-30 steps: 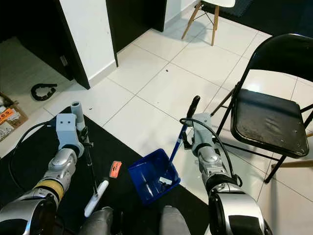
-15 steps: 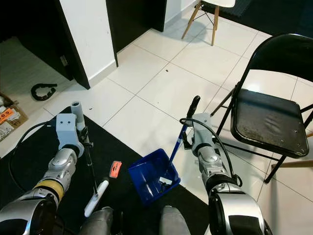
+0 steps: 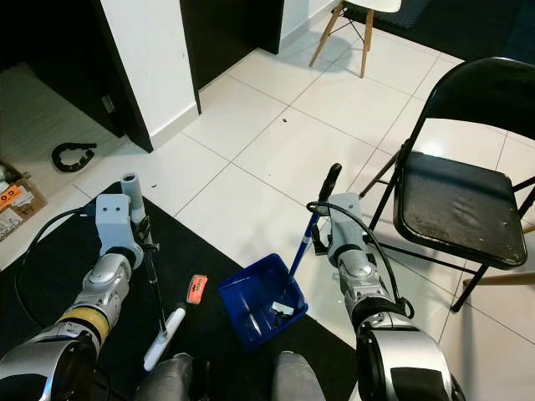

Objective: Sweep floor

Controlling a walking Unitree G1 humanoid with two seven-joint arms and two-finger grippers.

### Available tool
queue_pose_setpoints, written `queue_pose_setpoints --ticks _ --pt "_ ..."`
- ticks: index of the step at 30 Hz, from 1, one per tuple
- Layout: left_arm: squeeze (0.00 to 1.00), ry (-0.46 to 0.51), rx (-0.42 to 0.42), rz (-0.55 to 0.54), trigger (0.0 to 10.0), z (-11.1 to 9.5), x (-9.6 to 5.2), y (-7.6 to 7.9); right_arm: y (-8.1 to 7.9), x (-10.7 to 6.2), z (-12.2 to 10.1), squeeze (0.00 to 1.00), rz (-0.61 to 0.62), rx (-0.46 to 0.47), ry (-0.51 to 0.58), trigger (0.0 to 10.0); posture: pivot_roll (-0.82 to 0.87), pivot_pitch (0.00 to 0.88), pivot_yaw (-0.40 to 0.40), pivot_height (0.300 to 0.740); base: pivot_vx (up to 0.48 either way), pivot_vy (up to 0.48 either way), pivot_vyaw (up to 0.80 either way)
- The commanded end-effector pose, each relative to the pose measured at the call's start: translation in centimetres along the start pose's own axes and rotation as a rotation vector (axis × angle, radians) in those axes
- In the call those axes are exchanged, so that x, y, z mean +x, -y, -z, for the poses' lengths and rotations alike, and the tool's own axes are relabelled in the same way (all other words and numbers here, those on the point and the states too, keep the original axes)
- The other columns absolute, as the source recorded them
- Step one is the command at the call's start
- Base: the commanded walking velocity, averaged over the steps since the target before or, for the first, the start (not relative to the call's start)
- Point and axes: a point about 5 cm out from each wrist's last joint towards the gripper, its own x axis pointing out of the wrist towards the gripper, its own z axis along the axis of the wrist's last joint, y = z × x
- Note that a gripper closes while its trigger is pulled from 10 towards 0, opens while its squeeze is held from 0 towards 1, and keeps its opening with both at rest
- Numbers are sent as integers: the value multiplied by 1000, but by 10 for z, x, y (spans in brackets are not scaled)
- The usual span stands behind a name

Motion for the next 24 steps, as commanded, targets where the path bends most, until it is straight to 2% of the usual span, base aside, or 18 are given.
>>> queue_pose_setpoints --ticks 1,24 --pt "0 -123 -30 13 10000 29 -9 8 0 -2 7 0 3 -6 -18 10000 -58 47 -42 740 0 0 0" --pt "0 -128 -24 7 10000 31 -11 4 -4 -3 9 0 -21 2 -19 10000 -58 51 -34 740 0 0 0"
